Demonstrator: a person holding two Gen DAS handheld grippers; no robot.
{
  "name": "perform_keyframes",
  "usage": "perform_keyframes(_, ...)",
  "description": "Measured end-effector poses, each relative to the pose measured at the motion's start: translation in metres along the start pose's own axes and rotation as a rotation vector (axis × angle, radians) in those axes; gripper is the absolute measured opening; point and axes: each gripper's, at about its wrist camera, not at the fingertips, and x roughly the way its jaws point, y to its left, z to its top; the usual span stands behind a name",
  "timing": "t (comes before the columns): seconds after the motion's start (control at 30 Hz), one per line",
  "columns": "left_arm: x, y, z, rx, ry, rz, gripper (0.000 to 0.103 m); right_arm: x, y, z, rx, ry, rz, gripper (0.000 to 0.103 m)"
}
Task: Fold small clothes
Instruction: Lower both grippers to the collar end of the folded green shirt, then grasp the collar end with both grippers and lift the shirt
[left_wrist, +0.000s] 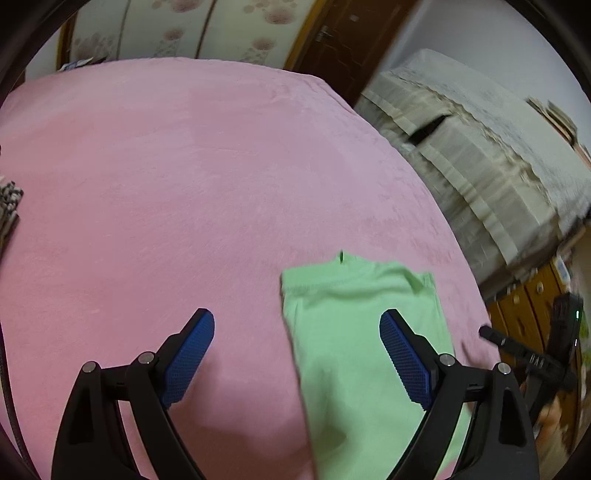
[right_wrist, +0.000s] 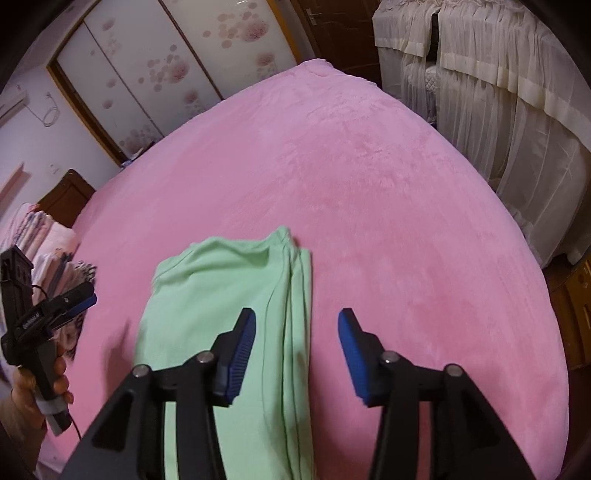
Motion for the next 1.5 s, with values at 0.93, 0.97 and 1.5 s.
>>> perform_keyframes(0.93,0.107,0.008,-0.057,-0.195,0.223,-0.469,0.102,0.089,-0.027,-0.01,0.148,0.188,0.33,0.048)
perform_keyframes(0.97,0.109,0.009,-0.055,-0.205,0.211,-0.478,0.102,0.095,-0.026,-0.005,0.153,0.182,0.341,0.048)
perform_keyframes(1.5,0.117,-0.017,-0.041,-0.146,0.145,-0.281,0.007,0.079,0.019,0.006,0.014,0.021,0.157,0.008)
